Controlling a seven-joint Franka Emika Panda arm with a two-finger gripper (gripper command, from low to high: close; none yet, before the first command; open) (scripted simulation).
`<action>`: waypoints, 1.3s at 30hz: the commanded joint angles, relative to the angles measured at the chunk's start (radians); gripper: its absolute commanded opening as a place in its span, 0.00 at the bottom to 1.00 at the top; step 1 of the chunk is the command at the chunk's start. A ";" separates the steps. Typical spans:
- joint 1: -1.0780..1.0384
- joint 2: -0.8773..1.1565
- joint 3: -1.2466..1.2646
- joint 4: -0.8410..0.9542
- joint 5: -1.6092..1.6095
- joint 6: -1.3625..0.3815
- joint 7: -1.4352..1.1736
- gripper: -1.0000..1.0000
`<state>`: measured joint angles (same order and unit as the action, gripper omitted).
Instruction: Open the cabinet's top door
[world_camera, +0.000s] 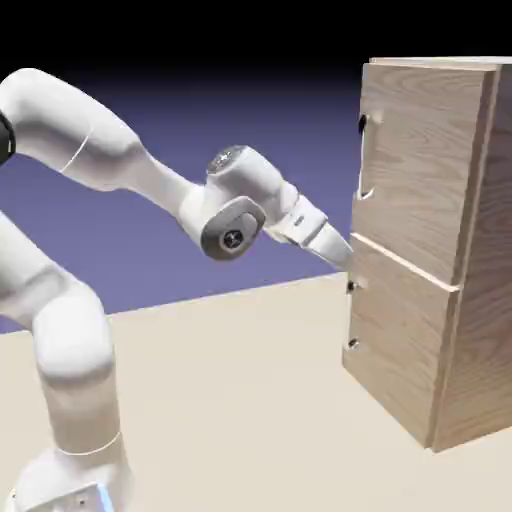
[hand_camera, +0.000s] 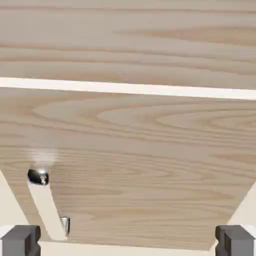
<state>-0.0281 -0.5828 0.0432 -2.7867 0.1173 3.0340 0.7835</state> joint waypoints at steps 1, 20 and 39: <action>-0.015 -0.005 0.016 0.009 0.044 -0.001 0.016 0.50; -0.298 -0.095 0.320 0.173 0.870 -0.022 0.315 0.50; -0.580 -0.185 0.625 0.337 1.696 -0.043 0.615 0.50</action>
<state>-0.6083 -0.7675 0.6679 -2.4496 1.8137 2.9907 1.3984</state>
